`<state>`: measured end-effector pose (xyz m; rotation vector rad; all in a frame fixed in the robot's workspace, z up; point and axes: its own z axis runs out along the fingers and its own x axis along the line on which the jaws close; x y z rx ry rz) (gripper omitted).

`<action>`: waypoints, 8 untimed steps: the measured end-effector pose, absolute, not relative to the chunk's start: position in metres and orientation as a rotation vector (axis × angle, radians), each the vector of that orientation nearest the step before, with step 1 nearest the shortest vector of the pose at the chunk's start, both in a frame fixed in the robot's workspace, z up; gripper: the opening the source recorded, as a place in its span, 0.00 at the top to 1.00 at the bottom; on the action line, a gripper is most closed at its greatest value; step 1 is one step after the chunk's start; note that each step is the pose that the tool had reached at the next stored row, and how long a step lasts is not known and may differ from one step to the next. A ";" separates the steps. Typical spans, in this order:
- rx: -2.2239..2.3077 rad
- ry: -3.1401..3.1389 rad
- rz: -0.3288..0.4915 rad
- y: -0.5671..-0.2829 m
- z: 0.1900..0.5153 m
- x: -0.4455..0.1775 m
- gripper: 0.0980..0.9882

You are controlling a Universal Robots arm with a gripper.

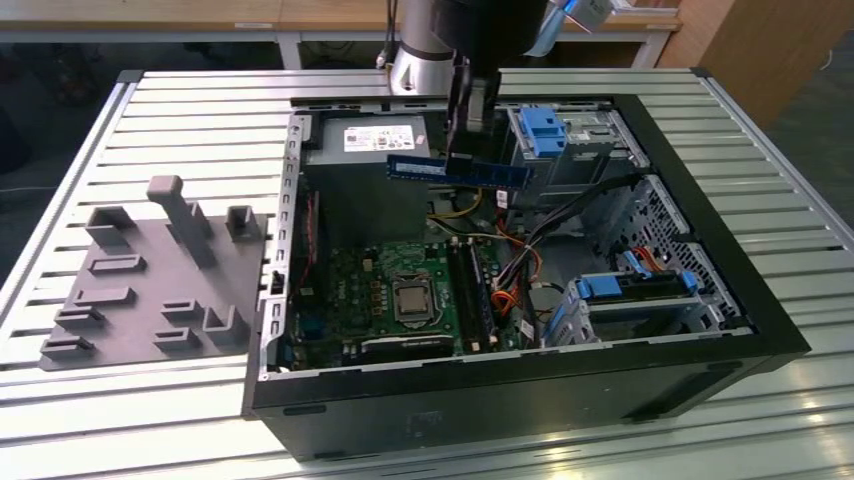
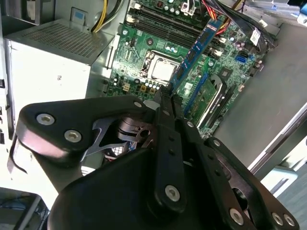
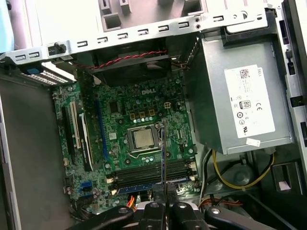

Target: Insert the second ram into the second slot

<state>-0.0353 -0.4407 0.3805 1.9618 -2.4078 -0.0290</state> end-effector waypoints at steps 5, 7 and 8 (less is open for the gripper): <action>1.934 -2.430 -0.028 -0.441 0.381 -0.035 0.96; 1.923 -2.438 -0.028 -0.441 0.380 -0.035 0.96; 1.917 -2.443 -0.028 -0.441 0.380 -0.035 0.96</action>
